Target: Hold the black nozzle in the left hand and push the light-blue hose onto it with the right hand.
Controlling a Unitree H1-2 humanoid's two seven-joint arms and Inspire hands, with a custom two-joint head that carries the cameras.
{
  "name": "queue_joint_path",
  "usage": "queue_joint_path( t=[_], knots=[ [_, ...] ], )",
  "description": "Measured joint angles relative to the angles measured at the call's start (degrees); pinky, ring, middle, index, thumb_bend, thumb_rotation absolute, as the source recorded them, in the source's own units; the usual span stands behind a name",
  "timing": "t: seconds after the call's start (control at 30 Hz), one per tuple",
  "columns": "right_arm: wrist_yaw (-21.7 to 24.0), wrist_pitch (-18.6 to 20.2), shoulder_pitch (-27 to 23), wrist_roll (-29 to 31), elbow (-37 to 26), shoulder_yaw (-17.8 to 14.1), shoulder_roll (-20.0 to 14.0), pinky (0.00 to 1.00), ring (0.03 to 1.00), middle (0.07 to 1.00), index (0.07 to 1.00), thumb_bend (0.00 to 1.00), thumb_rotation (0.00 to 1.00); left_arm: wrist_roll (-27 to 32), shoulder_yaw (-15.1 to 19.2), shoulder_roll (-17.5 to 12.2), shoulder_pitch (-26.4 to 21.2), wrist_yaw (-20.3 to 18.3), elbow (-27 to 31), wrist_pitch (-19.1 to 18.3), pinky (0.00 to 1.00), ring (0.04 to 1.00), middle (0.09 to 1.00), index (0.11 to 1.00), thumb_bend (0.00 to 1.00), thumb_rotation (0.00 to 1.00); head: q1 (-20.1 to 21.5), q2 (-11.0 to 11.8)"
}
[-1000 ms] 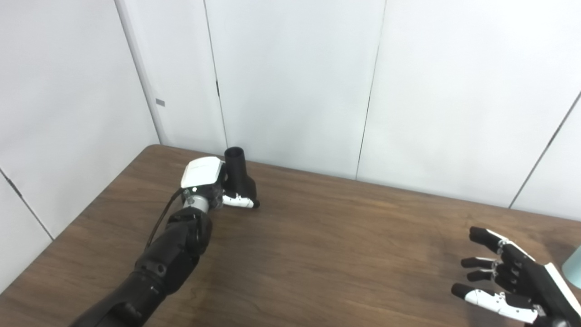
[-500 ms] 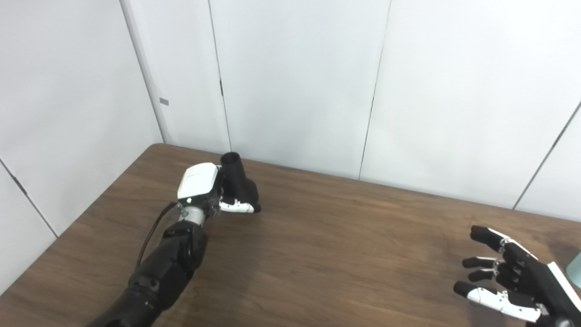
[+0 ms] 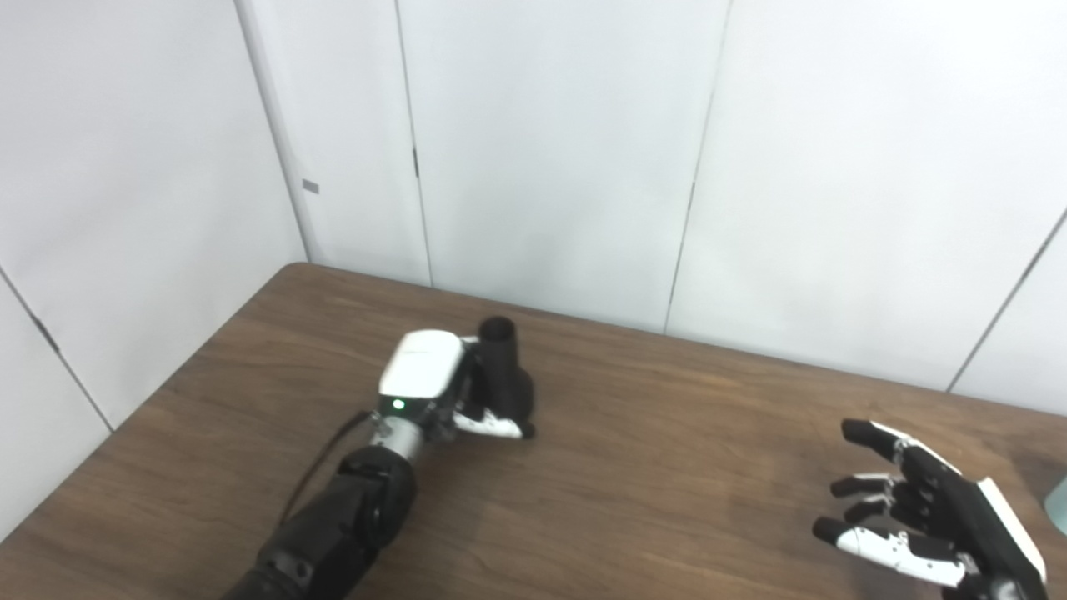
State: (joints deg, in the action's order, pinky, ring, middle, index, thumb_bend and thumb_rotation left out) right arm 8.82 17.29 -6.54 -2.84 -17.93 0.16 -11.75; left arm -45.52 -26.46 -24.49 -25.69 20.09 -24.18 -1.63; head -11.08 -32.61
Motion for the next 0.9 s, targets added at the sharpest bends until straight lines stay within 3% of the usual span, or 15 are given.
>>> queue_joint_path(
  t=[0.5, 0.7, 0.8, 0.9],
  knots=[
    [-2.1, -6.1, -0.5, -2.7, 4.8, 0.3, 1.7, 0.44, 0.564, 0.791, 0.739, 0.75, 0.0, -2.5, -11.2, 5.9, -4.9, 0.5, -3.0, 1.4, 0.32, 0.381, 0.43, 0.532, 0.5, 0.0, 8.2, -2.2],
    [-2.4, -6.4, -0.5, -3.0, 4.7, 0.3, 2.1, 0.46, 0.577, 0.797, 0.738, 0.75, 0.01, -1.9, -12.4, 8.6, -6.3, 2.3, -6.9, 5.1, 0.32, 0.376, 0.439, 0.53, 0.5, 0.0, 10.7, -2.5],
    [-2.4, -6.6, -0.4, -3.1, 4.7, 0.3, 2.1, 0.46, 0.569, 0.794, 0.74, 0.74, 0.01, -1.7, -13.4, 9.2, -6.9, 2.1, -7.6, 7.3, 0.36, 0.4, 0.449, 0.522, 0.5, 0.0, 11.2, -2.6],
    [-2.4, -6.4, -0.3, -3.2, 4.3, 0.2, 2.1, 0.46, 0.569, 0.797, 0.745, 0.74, 0.01, -1.5, -14.1, 9.6, -7.1, 1.8, -7.6, 7.8, 0.34, 0.401, 0.448, 0.521, 0.5, 0.0, 12.7, -2.9]
  ],
)
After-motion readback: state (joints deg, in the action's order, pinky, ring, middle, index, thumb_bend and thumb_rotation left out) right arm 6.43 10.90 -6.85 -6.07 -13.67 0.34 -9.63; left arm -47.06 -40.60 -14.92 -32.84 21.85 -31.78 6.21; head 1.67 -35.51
